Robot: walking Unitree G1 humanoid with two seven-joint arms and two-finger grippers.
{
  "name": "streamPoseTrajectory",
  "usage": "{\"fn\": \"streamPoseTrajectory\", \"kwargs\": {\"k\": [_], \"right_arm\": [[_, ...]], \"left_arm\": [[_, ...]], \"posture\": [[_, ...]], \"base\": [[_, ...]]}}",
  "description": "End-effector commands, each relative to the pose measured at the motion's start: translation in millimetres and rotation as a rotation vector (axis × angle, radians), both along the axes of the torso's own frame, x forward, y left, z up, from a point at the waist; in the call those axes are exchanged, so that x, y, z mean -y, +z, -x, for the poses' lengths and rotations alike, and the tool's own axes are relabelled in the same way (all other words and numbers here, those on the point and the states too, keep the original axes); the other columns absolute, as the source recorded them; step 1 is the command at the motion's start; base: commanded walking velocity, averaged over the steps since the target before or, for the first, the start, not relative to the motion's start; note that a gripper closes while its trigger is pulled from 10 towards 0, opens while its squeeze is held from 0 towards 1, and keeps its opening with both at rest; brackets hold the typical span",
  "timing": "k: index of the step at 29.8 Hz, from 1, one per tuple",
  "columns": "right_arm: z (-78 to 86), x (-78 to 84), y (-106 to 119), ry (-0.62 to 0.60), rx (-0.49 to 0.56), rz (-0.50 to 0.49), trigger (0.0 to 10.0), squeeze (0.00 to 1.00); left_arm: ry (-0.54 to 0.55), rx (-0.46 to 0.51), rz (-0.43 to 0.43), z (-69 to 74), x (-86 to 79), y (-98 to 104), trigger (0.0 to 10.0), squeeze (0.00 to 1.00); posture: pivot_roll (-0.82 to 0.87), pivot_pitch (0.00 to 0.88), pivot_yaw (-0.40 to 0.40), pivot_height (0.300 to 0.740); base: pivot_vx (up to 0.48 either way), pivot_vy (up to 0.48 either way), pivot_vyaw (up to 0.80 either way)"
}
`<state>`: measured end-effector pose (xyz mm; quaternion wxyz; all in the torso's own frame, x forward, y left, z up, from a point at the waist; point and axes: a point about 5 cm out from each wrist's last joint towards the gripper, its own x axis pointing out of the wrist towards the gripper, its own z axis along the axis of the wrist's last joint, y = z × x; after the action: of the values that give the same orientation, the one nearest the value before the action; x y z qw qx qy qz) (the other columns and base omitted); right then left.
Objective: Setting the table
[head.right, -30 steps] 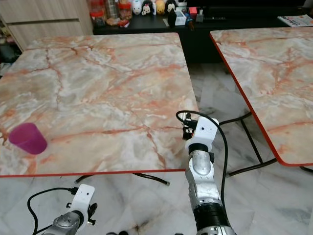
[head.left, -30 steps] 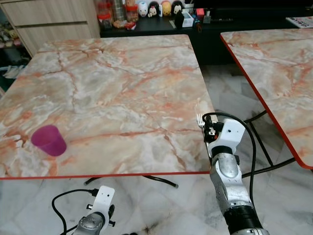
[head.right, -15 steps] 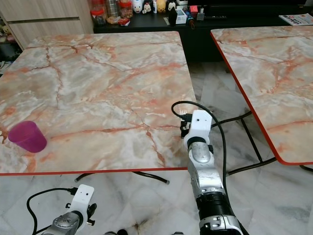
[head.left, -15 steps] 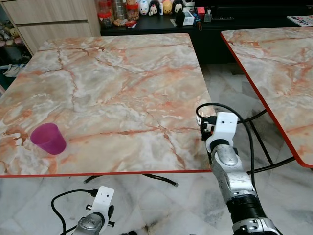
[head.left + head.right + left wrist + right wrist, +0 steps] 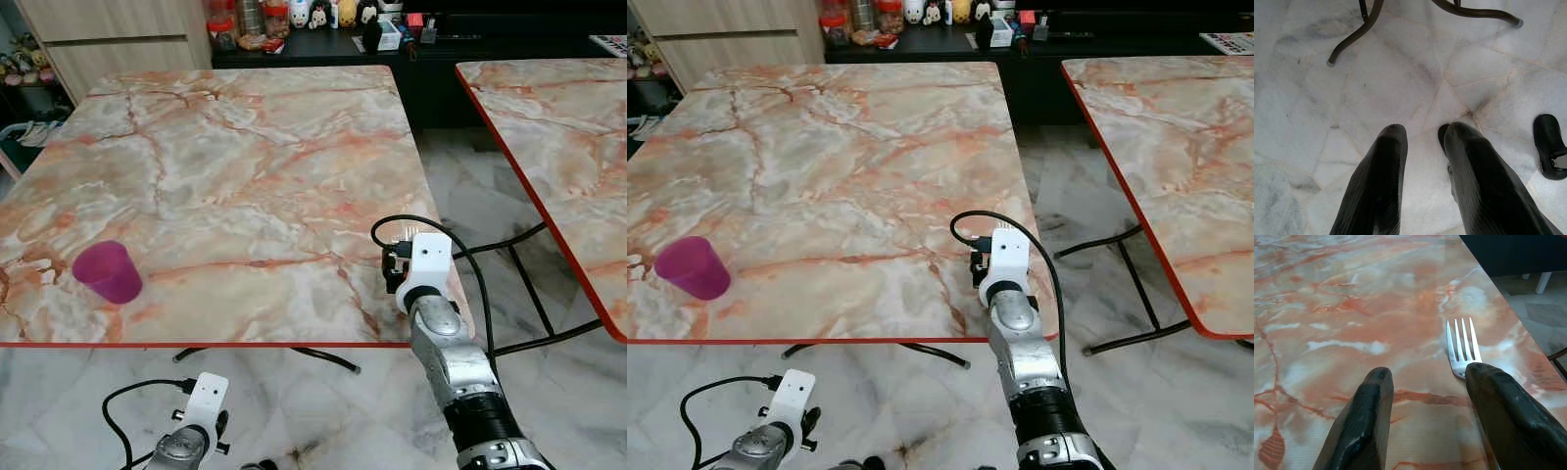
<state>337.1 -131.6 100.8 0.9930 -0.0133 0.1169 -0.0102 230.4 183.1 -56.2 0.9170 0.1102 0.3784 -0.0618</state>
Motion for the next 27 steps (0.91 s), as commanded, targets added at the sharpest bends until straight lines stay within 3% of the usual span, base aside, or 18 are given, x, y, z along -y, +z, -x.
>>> {"fn": "streamPoseTrajectory", "kwargs": {"k": [1, 14, 27], "right_arm": [[0.5, -0.6, 4.9, -0.01, 0.014, -0.001, 10.0, 0.0], [6.8, 19.3, -1.7, -0.082, -0.007, -0.004, 10.0, 0.0], [10.4, 17.5, -19.0, -0.08, -0.061, -0.031, 10.0, 0.0]], "left_arm": [[0.004, -0.023, -0.005, 4.6, -3.4, -2.9, 10.0, 0.0], [0.008, -0.03, -0.004, 7.5, -4.3, -4.5, 10.0, 0.0], [0.01, -0.026, -0.008, 6.9, -3.9, -4.2, 10.0, 0.0]], "posture": [[-0.05, 0.102, 0.03, 0.74], [-0.05, 0.128, 0.034, 0.74], [-0.05, 0.136, 0.032, 0.74]], "base": [[0.0, 0.0, 0.0], [0.0, 0.0, 0.0], [0.0, 0.0, 0.0]]}}
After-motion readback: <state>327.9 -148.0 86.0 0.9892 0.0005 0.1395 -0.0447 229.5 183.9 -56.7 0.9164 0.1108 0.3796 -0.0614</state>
